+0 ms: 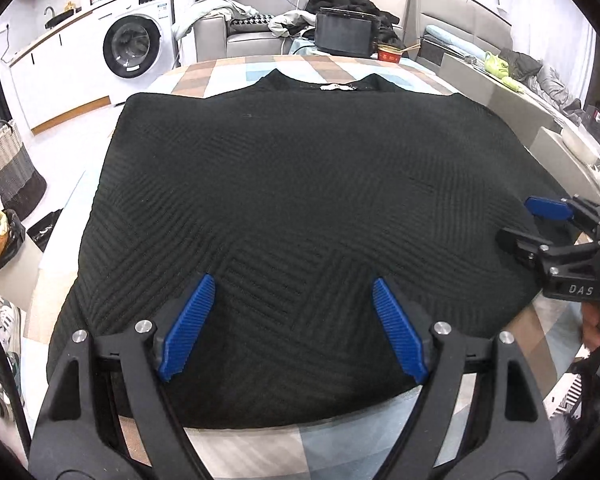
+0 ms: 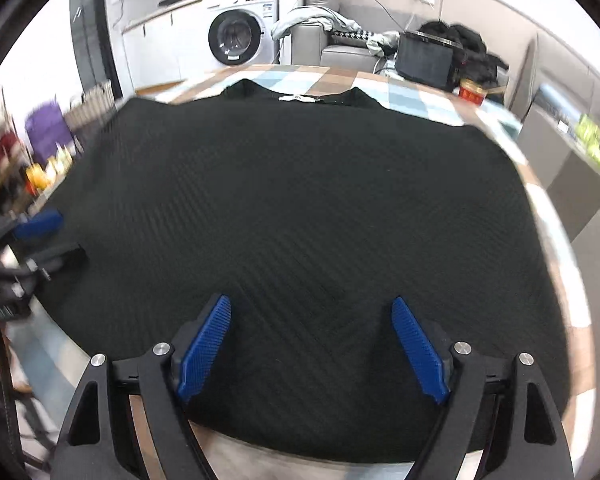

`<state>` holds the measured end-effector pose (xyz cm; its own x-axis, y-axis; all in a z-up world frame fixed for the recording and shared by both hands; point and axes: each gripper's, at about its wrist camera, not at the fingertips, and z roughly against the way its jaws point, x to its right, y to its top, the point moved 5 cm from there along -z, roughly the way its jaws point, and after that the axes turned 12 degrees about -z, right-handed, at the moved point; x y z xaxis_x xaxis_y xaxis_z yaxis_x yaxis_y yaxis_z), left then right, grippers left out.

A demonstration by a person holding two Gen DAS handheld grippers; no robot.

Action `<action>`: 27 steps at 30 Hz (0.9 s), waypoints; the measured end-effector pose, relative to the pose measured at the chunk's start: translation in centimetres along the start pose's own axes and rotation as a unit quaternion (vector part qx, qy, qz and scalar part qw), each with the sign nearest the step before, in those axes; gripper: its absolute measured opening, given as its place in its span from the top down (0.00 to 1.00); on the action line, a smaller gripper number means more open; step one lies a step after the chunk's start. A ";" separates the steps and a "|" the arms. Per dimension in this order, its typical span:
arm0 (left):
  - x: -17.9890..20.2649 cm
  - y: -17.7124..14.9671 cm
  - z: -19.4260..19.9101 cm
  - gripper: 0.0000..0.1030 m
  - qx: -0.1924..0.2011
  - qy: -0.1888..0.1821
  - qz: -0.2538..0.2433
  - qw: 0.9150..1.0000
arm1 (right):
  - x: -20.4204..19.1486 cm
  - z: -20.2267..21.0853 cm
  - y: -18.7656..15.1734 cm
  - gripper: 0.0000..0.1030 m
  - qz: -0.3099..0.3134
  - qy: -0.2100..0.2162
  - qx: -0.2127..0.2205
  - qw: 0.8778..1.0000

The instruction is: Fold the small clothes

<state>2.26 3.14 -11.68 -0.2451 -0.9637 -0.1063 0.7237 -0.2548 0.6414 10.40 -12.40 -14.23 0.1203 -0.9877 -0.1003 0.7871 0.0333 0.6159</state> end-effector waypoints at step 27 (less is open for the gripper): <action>-2.6 -1.4 0.3 0.22 -0.023 0.001 0.032 0.999 | 2.8 -1.7 2.7 0.17 -0.043 -0.038 -0.003 0.998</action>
<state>1.64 6.04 -12.09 -0.1966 -0.9781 -0.0681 0.7669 -0.1967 0.6109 13.90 -14.82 -14.20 0.0069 -0.9957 -0.0925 0.7961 -0.0505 0.6031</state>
